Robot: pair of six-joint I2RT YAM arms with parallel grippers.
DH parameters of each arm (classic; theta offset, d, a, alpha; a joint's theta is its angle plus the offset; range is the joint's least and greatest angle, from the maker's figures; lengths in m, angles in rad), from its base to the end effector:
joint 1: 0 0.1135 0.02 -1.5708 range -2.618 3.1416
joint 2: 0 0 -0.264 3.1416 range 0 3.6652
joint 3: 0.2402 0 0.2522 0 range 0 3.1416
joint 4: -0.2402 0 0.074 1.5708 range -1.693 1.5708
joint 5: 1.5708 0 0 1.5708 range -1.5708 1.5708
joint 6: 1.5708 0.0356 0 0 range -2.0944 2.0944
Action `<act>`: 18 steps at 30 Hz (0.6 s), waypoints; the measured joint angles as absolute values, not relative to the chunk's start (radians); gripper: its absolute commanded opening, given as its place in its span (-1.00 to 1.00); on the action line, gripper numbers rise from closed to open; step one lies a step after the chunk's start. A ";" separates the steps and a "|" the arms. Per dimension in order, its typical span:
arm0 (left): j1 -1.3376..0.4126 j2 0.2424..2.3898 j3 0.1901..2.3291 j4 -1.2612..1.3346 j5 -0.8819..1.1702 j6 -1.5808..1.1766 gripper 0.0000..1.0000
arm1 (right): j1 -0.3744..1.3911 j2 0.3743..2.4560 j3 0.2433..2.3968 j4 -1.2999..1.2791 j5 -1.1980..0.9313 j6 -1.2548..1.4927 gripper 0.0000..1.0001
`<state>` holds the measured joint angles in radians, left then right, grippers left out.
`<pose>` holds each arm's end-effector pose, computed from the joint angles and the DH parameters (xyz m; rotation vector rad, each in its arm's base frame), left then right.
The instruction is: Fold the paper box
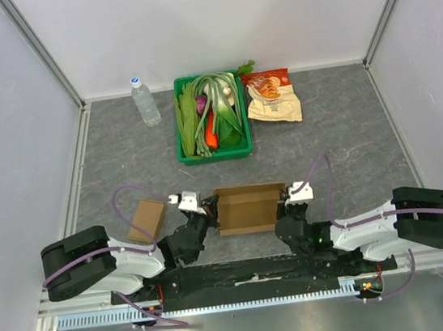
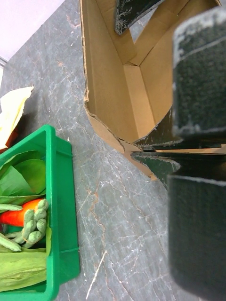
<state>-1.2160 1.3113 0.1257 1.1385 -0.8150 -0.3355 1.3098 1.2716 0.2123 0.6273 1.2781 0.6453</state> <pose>0.0932 -0.1769 0.1596 0.0809 1.6280 -0.5424 0.0822 0.1757 0.1462 0.1890 1.6844 0.1765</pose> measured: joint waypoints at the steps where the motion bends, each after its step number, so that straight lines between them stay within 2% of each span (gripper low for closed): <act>1: -1.227 1.313 0.120 1.140 -0.826 -0.336 -0.96 | 1.318 1.271 0.211 0.617 1.279 0.650 -1.00; 4: -1.256 1.316 0.110 1.150 -0.860 -0.336 -0.96 | 1.345 1.265 0.208 0.591 1.298 0.673 -0.98; 7: -1.286 1.317 0.110 1.150 -0.893 -0.336 -0.96 | 1.370 1.251 0.211 0.529 1.322 0.721 -0.85; 8: -1.295 1.319 0.110 1.150 -0.904 -0.336 -0.96 | 1.375 1.248 0.214 0.508 1.328 0.738 -0.68; 10: -1.313 1.328 0.112 1.155 -0.931 -0.336 -0.96 | 1.386 1.238 0.228 0.432 1.336 0.787 -0.47; 11: -1.322 1.335 0.114 1.155 -0.947 -0.336 -0.96 | 1.392 1.230 0.236 0.382 1.333 0.820 -0.25; 13: -1.337 1.352 0.121 1.156 -0.976 -0.336 -0.96 | 1.399 1.211 0.251 0.276 1.328 0.875 -0.04; 14: -1.344 1.361 0.125 1.157 -0.994 -0.336 -0.96 | 1.399 1.195 0.260 0.219 1.320 0.892 0.18; 18: -1.359 1.382 0.130 1.162 -1.032 -0.335 -0.96 | 1.401 1.086 0.319 -0.018 1.250 0.955 0.65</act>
